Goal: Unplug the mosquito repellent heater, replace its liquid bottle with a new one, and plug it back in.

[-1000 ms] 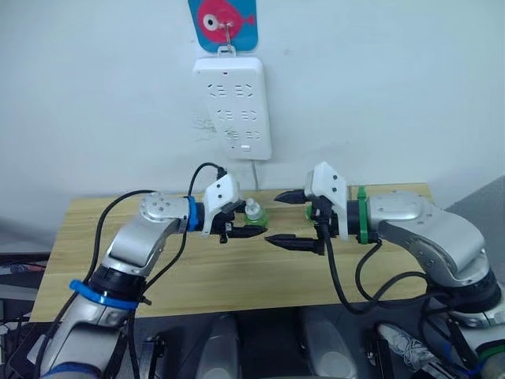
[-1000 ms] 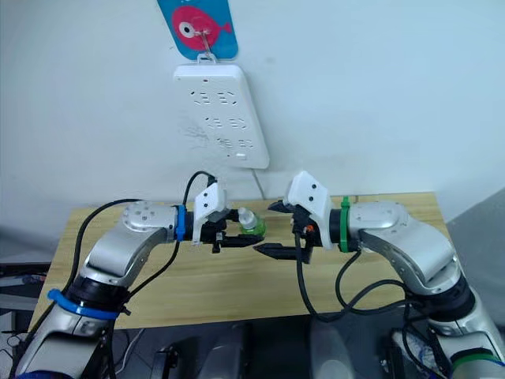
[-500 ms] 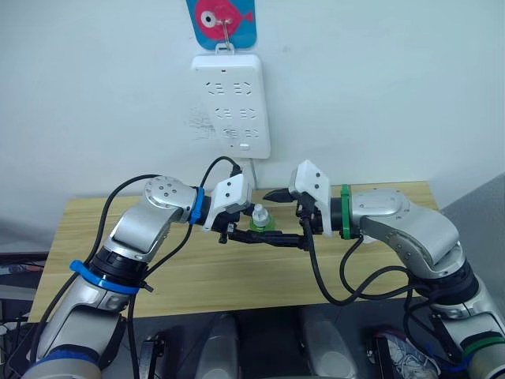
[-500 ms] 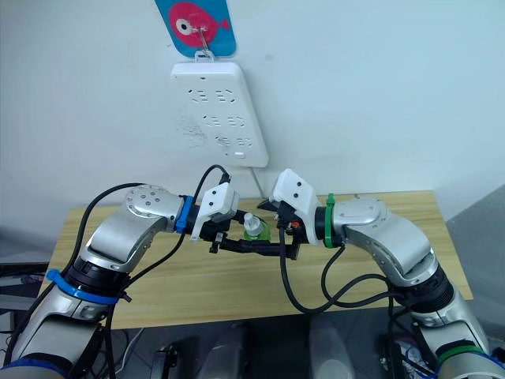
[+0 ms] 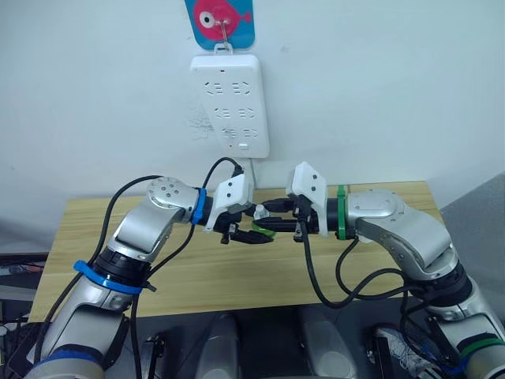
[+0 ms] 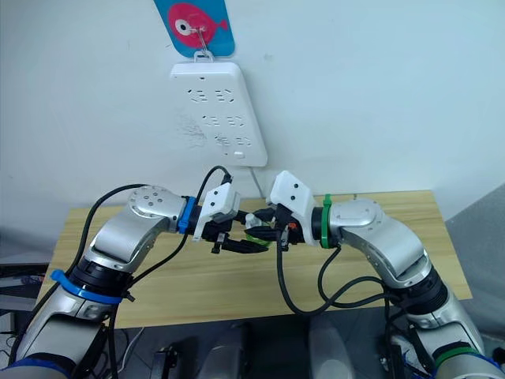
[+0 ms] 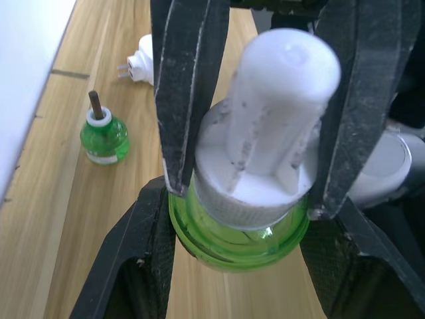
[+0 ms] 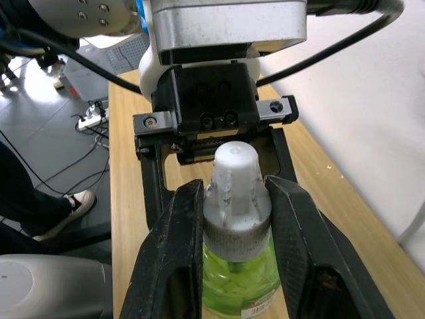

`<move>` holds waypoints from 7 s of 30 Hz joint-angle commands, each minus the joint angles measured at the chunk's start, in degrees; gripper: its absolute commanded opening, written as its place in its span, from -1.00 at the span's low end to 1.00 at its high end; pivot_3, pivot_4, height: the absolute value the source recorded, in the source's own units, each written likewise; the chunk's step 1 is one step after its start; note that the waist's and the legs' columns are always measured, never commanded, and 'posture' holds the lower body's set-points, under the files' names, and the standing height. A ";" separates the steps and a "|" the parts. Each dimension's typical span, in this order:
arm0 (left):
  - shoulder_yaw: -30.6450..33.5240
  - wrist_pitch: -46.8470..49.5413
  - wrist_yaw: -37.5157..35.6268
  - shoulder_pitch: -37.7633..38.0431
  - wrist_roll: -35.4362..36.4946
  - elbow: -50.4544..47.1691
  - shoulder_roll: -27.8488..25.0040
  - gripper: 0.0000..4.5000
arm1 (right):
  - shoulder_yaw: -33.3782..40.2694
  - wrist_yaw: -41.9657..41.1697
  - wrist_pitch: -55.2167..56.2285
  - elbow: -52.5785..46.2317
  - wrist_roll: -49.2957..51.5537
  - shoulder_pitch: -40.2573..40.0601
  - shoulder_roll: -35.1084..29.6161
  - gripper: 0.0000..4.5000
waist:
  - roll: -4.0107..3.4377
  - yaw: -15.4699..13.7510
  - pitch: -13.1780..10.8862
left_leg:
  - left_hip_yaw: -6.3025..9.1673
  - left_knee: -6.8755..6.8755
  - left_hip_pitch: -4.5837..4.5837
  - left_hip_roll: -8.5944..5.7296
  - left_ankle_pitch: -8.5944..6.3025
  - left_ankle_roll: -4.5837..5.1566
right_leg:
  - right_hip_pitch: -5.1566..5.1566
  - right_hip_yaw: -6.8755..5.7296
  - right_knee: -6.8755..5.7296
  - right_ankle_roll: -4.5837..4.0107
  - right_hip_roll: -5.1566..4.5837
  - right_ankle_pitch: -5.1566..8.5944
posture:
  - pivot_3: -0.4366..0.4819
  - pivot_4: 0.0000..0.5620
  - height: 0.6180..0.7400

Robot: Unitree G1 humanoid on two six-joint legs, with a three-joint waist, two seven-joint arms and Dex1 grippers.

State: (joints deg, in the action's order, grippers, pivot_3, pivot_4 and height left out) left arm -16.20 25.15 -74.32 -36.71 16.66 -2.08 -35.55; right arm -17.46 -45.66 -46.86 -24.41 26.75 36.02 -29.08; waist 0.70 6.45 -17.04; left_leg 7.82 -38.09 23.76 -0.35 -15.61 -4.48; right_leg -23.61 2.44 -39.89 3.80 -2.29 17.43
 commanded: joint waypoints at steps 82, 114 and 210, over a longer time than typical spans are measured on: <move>7.65 -8.43 21.59 7.54 1.43 -4.64 12.00 0.00 | 6.68 27.08 3.44 -16.63 -11.16 -17.00 10.84 0.91 | 0.06 1.41 1.91 | -0.05 -0.71 -0.32 -0.05 0.04 0.00 | 0.17 0.12 -1.05 -0.02 0.04 0.00 | -0.42 -0.29 0.91; 5.07 -9.71 1.58 5.04 5.55 -0.41 4.21 0.00 | 4.09 -23.32 14.44 10.94 0.77 4.94 -7.43 0.10 | 0.04 1.61 1.94 | -0.06 -0.64 -0.37 -0.01 -0.03 0.11 | 0.27 0.06 -0.83 -0.05 0.06 0.02 | -0.40 -0.28 0.91; 3.52 -8.47 8.11 9.87 5.13 -5.34 7.11 0.00 | 10.29 -2.30 -0.25 -6.99 12.67 -3.23 -6.95 0.13 | -0.16 1.60 2.95 | -0.08 -0.68 -0.34 -0.03 -0.11 0.27 | 0.26 0.10 -0.89 -0.05 0.04 0.02 | -0.43 -0.37 0.91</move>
State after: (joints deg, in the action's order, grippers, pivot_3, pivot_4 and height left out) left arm -13.12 17.07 -65.83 -27.02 21.22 -4.76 -28.12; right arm -7.81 -47.39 -48.17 -30.58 39.25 32.13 -35.92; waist 0.54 8.05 -14.09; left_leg 7.75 -38.77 23.42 -0.39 -15.73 -4.21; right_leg -23.35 2.54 -40.78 3.75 -2.24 17.45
